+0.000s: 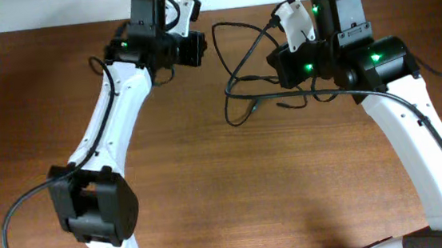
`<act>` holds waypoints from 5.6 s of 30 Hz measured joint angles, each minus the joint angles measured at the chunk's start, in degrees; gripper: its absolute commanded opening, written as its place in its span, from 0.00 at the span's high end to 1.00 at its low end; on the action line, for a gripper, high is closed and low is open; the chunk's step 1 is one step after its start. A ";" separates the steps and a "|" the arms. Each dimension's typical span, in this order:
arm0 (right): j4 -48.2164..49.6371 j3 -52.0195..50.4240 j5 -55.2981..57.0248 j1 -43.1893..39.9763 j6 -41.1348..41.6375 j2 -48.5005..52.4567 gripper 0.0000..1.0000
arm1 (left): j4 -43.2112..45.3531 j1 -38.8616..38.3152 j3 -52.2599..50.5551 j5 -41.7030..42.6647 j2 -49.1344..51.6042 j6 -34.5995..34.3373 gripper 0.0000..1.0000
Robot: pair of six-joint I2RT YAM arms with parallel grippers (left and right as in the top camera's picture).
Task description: Untangle cables
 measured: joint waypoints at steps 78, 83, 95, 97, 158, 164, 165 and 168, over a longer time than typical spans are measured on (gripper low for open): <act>5.51 -0.02 18.84 6.60 83.95 14.95 0.96 | -14.93 -0.20 16.92 13.73 7.72 18.60 1.00; 5.49 -0.02 18.67 6.60 84.35 14.95 0.76 | -14.93 -0.20 16.92 13.53 7.72 18.62 1.00; 5.75 -0.24 18.12 6.60 84.52 16.81 0.96 | -14.97 -0.26 16.92 13.55 7.72 18.60 1.00; 5.75 -0.24 17.07 6.60 84.54 16.81 0.96 | -14.97 -0.31 16.92 13.53 7.72 18.62 1.00; 25.14 -0.79 12.48 15.23 59.52 22.45 0.96 | -9.38 1.53 17.03 -3.37 9.31 14.27 1.00; 14.43 -0.79 20.70 21.03 36.33 9.46 0.96 | -7.45 1.40 17.03 -4.48 9.35 14.27 1.00; 13.07 -0.79 21.62 21.00 34.12 7.52 0.96 | -7.52 1.29 17.03 -4.66 9.35 14.27 1.00; 7.08 -0.68 22.84 20.87 28.92 3.65 0.96 | -7.41 1.31 17.03 -5.09 9.40 14.27 1.00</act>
